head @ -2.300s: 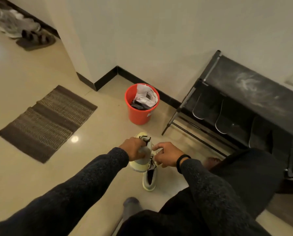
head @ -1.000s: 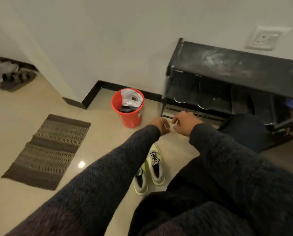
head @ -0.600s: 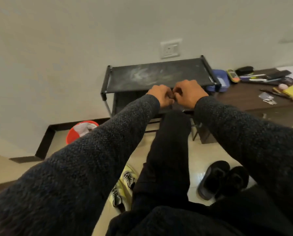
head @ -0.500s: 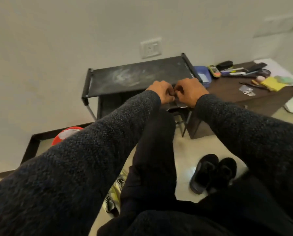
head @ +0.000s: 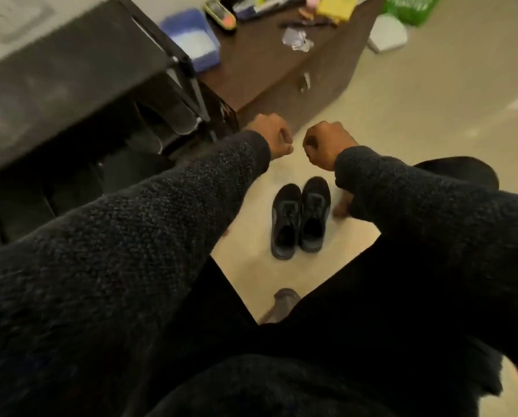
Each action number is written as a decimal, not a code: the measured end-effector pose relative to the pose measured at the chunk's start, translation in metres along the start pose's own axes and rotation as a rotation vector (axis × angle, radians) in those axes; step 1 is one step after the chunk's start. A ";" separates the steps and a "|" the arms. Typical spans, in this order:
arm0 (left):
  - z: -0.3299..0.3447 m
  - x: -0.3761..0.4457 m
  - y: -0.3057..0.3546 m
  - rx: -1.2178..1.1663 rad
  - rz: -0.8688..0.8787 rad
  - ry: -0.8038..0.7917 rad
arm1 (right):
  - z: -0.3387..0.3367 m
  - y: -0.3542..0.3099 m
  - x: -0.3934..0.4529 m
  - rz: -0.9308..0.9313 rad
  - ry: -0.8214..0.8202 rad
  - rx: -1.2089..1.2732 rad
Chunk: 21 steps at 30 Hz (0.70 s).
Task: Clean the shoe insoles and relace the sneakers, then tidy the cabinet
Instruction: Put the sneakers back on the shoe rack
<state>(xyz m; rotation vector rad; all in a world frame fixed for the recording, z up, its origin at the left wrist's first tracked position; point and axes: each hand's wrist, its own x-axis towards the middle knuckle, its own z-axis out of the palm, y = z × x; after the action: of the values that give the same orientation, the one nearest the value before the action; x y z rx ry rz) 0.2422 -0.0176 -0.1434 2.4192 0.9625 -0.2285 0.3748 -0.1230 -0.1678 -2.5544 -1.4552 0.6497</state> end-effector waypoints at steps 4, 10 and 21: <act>0.084 0.037 -0.010 0.019 -0.026 -0.239 | 0.054 0.041 0.007 0.155 -0.227 -0.033; 0.222 0.053 -0.046 0.111 -0.119 -0.662 | 0.164 0.086 0.019 0.260 -0.621 -0.047; 0.327 0.032 -0.080 0.241 -0.076 -1.109 | 0.272 0.113 -0.001 0.216 -0.934 -0.115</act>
<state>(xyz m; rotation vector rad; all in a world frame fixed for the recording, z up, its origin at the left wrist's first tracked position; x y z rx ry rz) 0.2226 -0.1218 -0.4643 1.9246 0.4908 -1.5658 0.3475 -0.2096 -0.4486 -2.6147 -1.4079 2.0377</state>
